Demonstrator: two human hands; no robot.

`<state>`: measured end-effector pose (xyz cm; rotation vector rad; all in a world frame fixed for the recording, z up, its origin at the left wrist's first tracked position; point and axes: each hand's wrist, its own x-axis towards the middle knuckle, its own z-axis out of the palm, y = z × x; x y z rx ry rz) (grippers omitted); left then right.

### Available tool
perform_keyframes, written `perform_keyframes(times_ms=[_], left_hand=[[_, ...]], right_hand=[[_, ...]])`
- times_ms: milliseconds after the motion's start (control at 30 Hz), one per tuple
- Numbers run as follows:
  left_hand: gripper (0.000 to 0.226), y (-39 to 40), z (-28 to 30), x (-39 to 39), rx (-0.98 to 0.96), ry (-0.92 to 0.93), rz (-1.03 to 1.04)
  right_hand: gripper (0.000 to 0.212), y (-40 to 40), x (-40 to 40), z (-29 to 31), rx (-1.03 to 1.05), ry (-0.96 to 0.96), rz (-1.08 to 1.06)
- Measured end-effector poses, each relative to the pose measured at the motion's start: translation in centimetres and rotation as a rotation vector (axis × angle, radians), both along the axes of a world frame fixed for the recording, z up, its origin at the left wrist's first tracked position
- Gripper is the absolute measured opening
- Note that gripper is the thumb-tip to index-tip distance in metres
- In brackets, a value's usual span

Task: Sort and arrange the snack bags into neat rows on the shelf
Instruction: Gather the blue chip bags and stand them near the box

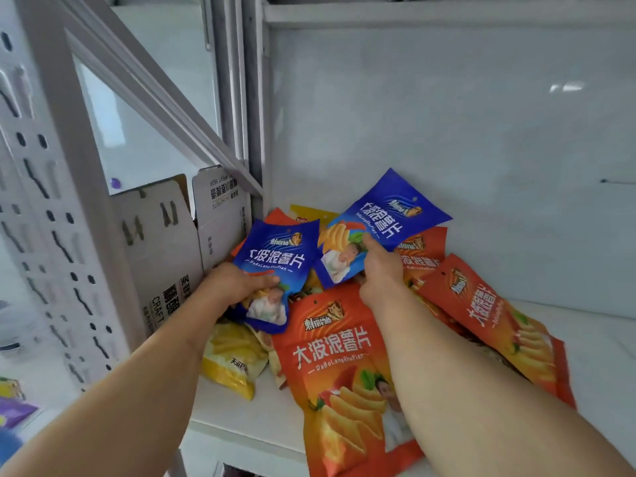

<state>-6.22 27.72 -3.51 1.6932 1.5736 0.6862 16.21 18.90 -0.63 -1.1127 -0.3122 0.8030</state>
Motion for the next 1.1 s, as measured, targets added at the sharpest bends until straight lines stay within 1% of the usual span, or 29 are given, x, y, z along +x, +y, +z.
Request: perform_keyframes(times_ms=[33, 100, 200, 233, 300, 333, 367, 400, 433, 500, 600, 700, 767, 800, 833, 900, 933, 967, 1033, 1067, 1100], left_hand=[[0.081, 0.0, 0.1, 0.1, 0.029, -0.034, 0.016], [0.082, -0.1, 0.7, 0.4, 0.105, -0.054, 0.032], [0.061, -0.7, 2.3, 0.8, 0.172, -0.065, 0.017], [0.055, -1.0, 3.0, 1.0, 0.179, -0.11, 0.007], [0.044, -1.9, 4.6, 1.4, 0.221, -0.226, -0.029], [0.036, -2.8, 5.7, 1.8, 0.241, -0.283, -0.061], [0.03, -4.0, 6.6, 2.1, 0.247, -0.341, -0.104], [0.027, -5.2, 7.4, 2.6, 0.238, -0.394, -0.153], [0.026, -6.7, 8.0, 3.1, 0.22, -0.444, -0.212], [0.021, -9.9, 8.5, 4.0, 0.193, -0.513, -0.339], [0.011, -14.0, 7.1, 5.5, 0.142, -0.554, -0.484], [0.009, -18.1, 5.3, 7.2, 0.065, -0.569, -0.563], [0.01, -20.8, 4.2, 9.0, 0.033, -0.563, -0.621], [0.008, -22.0, 3.6, 10.1, 0.027, -0.565, -0.632], [0.011, -23.2, 3.0, 11.2, 0.018, -0.57, -0.627], [0.038, -25.5, 1.8, 13.5, -0.028, -0.561, -0.62], [0.042, -26.7, 1.3, 14.8, -0.054, -0.562, -0.657], [0.038, -28.0, 1.0, 16.0, -0.072, -0.581, -0.72], [0.022, -30.7, 0.5, 18.4, -0.117, -0.609, -0.826], [0.021, -32.0, 0.4, 19.6, -0.145, -0.617, -0.844], [0.022, -33.3, 0.2, 20.7, -0.175, -0.623, -0.851]], right_hand=[[0.042, -0.1, 0.0, 0.1, 0.005, -0.005, 0.023], [0.044, -0.3, 0.0, 0.5, 0.006, -0.013, 0.07], [0.034, -0.9, 0.8, 1.7, 0.034, 0.007, 0.118], [0.031, -1.3, 1.4, 2.2, 0.062, 0.01, 0.124], [0.031, -2.3, 2.6, 3.4, 0.126, -0.008, 0.131], [0.03, -3.0, 3.2, 3.9, 0.163, -0.015, 0.134], [0.024, -3.8, 3.7, 4.4, 0.2, -0.028, 0.139], [0.014, -4.6, 4.3, 4.7, 0.23, -0.047, 0.136], [0.009, -5.7, 4.9, 4.9, 0.253, -0.077, 0.13], [0.015, -8.2, 6.3, 4.8, 0.271, -0.121, 0.121], [0.012, -13.0, 8.5, 4.0, 0.236, -0.173, 0.11], [0.019, -18.1, 10.2, 2.7, 0.15, -0.262, 0.052], [0.022, -21.6, 11.7, 1.8, 0.109, -0.289, 0.026], [0.022, -23.4, 12.4, 1.3, 0.085, -0.299, 0.018], [0.023, -25.1, 13.3, 0.8, 0.058, -0.317, 0.01], [0.024, -28.6, 15.1, 0.0, 0.012, -0.356, 0.004], [0.022, -30.4, 15.9, -0.3, 0.006, -0.369, -0.001], [0.022, -32.2, 16.5, -0.6, 0.003, -0.381, -0.004], [0.04, -36.0, 18.1, -1.3, -0.027, -0.382, -0.026], [0.043, -37.9, 18.9, -1.6, -0.026, -0.38, -0.032], [0.038, -39.8, 19.7, -1.8, -0.027, -0.386, -0.045]])
